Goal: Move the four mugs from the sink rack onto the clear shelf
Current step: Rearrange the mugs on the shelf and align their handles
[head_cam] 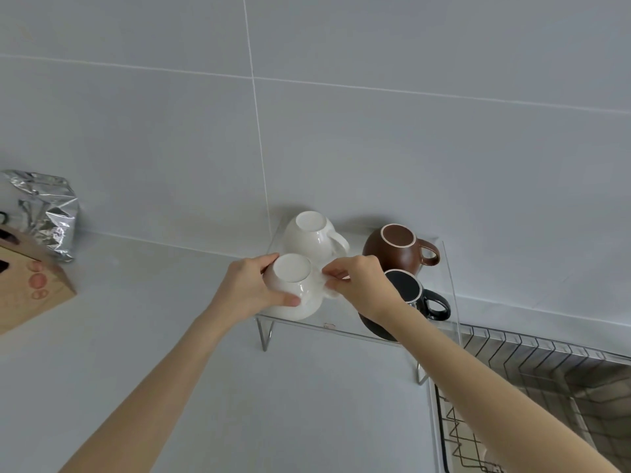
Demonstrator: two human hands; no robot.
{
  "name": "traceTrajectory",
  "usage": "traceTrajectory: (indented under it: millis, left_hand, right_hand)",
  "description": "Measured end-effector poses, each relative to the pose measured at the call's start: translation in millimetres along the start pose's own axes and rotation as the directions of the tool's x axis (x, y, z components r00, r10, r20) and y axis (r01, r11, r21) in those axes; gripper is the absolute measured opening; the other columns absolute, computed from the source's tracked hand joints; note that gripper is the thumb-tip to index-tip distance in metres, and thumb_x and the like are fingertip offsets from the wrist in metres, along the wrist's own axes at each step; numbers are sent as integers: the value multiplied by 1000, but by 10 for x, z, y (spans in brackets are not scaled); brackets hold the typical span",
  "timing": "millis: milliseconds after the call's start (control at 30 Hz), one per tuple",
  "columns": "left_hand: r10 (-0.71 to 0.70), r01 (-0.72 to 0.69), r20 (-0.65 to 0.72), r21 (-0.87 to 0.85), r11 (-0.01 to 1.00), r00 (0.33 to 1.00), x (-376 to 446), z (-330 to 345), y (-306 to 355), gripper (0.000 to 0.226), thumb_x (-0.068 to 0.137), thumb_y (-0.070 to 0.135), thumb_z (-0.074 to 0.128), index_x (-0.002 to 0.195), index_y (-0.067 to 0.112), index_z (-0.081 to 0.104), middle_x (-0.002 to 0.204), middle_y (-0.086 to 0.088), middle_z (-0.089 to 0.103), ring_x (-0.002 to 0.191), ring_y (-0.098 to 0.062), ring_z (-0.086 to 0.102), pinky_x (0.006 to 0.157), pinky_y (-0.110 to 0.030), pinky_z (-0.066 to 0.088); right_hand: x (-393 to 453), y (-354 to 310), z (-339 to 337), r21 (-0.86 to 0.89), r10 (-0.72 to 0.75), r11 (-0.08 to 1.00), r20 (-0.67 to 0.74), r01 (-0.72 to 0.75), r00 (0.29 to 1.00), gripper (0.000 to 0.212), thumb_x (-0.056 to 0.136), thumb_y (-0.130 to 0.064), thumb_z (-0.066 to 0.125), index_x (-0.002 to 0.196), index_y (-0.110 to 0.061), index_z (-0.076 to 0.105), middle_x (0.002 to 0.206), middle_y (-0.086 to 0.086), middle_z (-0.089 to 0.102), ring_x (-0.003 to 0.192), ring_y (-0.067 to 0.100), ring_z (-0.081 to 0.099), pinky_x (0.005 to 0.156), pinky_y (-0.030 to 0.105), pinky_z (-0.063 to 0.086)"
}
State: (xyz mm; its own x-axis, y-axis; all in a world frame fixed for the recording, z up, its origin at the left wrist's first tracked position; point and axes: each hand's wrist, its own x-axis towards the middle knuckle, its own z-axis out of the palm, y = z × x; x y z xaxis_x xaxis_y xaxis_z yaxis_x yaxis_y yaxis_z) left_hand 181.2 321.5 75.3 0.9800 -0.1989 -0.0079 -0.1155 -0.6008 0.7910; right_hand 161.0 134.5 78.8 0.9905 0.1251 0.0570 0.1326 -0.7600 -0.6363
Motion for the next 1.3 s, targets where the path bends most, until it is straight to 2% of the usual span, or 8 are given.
traceTrajectory:
  millis: [333, 533, 667, 833, 967, 1100, 1233, 1300]
  left_hand:
    - [-9, 9, 25, 9, 1000, 1000, -44, 27, 2, 75, 41, 35, 82, 110, 17, 61, 103, -4, 69, 101, -23, 61, 90, -36, 48]
    - [-14, 14, 57, 5, 1000, 998, -47, 9, 28, 61, 46, 26, 87, 101, 24, 62, 94, -2, 66, 92, -23, 59, 90, -36, 47]
    - [-23, 22, 68, 15, 1000, 997, -55, -9, 45, 82, 30, 48, 74, 104, 13, 62, 88, 4, 59, 87, -20, 56, 90, -38, 48]
    - [-32, 29, 120, 26, 999, 992, 71, -63, 46, 58, 55, 44, 80, 104, 19, 63, 102, 1, 66, 100, -23, 58, 88, -32, 44]
    - [-41, 42, 48, -18, 999, 998, 495, -228, 63, 93, 55, 46, 79, 132, 10, 43, 140, -5, 47, 127, -19, 46, 105, -34, 38]
    - [17, -17, 122, -3, 1000, 992, 857, -206, 124, 83, 63, 21, 81, 134, 11, 40, 143, -6, 44, 130, -17, 42, 107, -30, 35]
    - [-5, -5, 215, 47, 999, 977, 1033, -50, 113, 108, 41, 49, 79, 135, 18, 38, 141, 1, 45, 131, -15, 41, 111, -36, 33]
    - [19, -14, 248, -24, 1000, 969, 1109, 5, 61, 97, 35, 48, 77, 126, 24, 49, 129, 4, 56, 125, -14, 48, 108, -33, 37]
  right_hand:
    - [-37, 39, 12, 2, -4, 1000, -13, 4, 1000, 21, 84, -8, 59, 102, -6, 68, 102, 12, 73, 97, 24, 65, 91, 32, 50]
    - [-36, 60, 2, 15, -5, 1000, -11, 6, 1000, 21, 82, -7, 61, 101, -5, 68, 100, 12, 74, 96, 24, 65, 91, 35, 50]
    - [-28, 81, 9, 31, 5, 1000, -5, -4, 1000, 22, 80, -7, 61, 101, -5, 68, 100, 12, 73, 95, 24, 65, 91, 35, 51]
    - [71, 65, -40, 36, 62, 997, -8, -61, 998, 31, 79, -20, 67, 107, -7, 65, 106, 9, 69, 98, 22, 63, 90, 32, 50]
    - [319, 106, -108, 99, 166, 984, -158, -151, 973, 34, 81, -13, 62, 113, -5, 60, 112, 14, 67, 102, 25, 62, 92, 30, 46]
    - [588, 202, -121, -37, 203, 977, -123, -209, 971, 35, 79, -12, 60, 112, -1, 56, 109, 20, 65, 103, 35, 58, 88, 40, 48]
    - [700, 238, -86, -87, 201, 974, -102, -210, 974, 22, 75, -12, 61, 94, -1, 64, 91, 21, 68, 88, 38, 60, 73, 41, 49]
    - [732, 276, -86, -39, 209, 975, -135, -217, 968, 17, 73, -8, 60, 87, -2, 67, 85, 21, 70, 82, 38, 61, 70, 42, 51]
